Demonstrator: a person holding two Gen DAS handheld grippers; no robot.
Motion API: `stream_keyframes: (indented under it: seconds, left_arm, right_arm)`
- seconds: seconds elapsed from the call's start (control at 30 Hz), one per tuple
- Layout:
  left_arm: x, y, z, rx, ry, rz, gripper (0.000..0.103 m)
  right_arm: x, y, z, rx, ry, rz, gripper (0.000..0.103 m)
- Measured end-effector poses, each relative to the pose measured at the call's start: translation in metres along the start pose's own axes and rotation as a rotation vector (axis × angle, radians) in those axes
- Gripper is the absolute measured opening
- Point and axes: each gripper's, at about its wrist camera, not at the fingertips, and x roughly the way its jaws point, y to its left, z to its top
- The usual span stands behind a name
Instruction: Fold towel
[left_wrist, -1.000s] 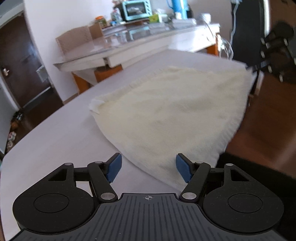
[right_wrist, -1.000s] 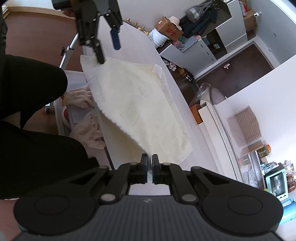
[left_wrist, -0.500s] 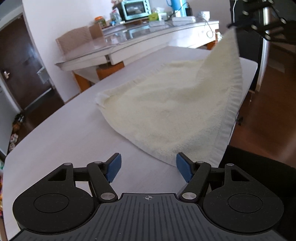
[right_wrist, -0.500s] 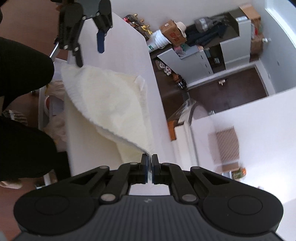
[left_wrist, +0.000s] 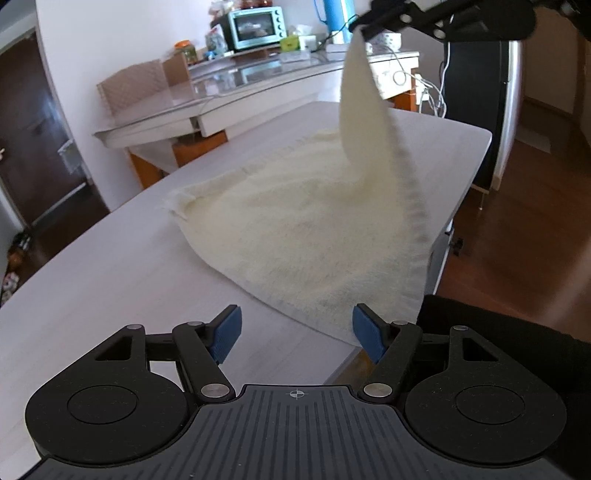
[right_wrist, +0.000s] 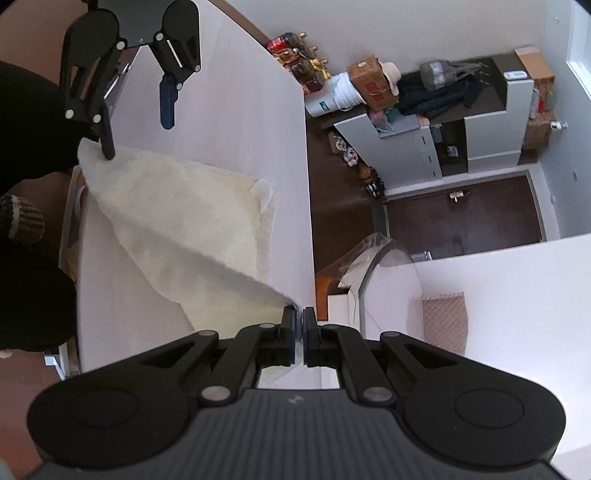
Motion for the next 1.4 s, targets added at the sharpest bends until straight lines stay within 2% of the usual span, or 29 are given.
stream_keyframes:
  seconds: [0.4,0.63,0.9,0.97,1.07,1.17,1.2,1.23,1.27,1.3,1.37,1.4]
  left_arm:
    - [-0.006,0.016,-0.014,-0.069,-0.018,-0.040,0.075]
    - [-0.006,0.025,-0.018,-0.105,-0.027,-0.062,0.075]
    - [-0.005,0.030,-0.020,-0.131,-0.030,-0.081,0.076]
    - [-0.005,0.030,-0.021,-0.137,-0.029,-0.082,0.076]
    - [-0.005,0.032,-0.021,-0.155,-0.025,-0.081,0.077]
    - [-0.007,0.035,-0.021,-0.189,-0.029,-0.085,0.077]
    - [-0.008,0.036,-0.021,-0.193,-0.031,-0.086,0.077]
    - [-0.011,0.038,-0.021,-0.204,-0.037,-0.084,0.077]
    - [-0.013,0.039,-0.021,-0.206,-0.040,-0.073,0.078]
    - [-0.015,0.039,-0.021,-0.207,-0.041,-0.068,0.078]
    - [-0.021,0.043,-0.018,-0.211,-0.049,-0.019,0.080]
    - [-0.024,0.045,-0.017,-0.213,-0.053,0.005,0.080]
  right_arm:
    - [0.080,-0.026,0.056,-0.076,-0.064,0.052,0.004]
    - [0.147,-0.031,0.091,-0.105,-0.108,0.152,0.004]
    - [0.201,-0.015,0.107,-0.095,-0.116,0.254,0.005]
    - [0.216,-0.011,0.107,-0.083,-0.114,0.275,0.009]
    - [0.218,-0.009,0.102,-0.067,-0.114,0.259,0.023]
    - [0.202,-0.021,0.089,0.038,-0.144,0.228,0.032]
    - [0.195,-0.026,0.084,0.088,-0.154,0.221,0.041]
    - [0.189,-0.032,0.078,0.135,-0.163,0.214,0.044]
    - [0.186,-0.035,0.075,0.162,-0.167,0.210,0.045]
    - [0.177,-0.041,0.062,0.247,-0.161,0.204,0.045]
    - [0.166,-0.048,0.040,0.376,-0.135,0.194,0.045]
    - [0.162,-0.050,0.035,0.397,-0.130,0.191,0.044]
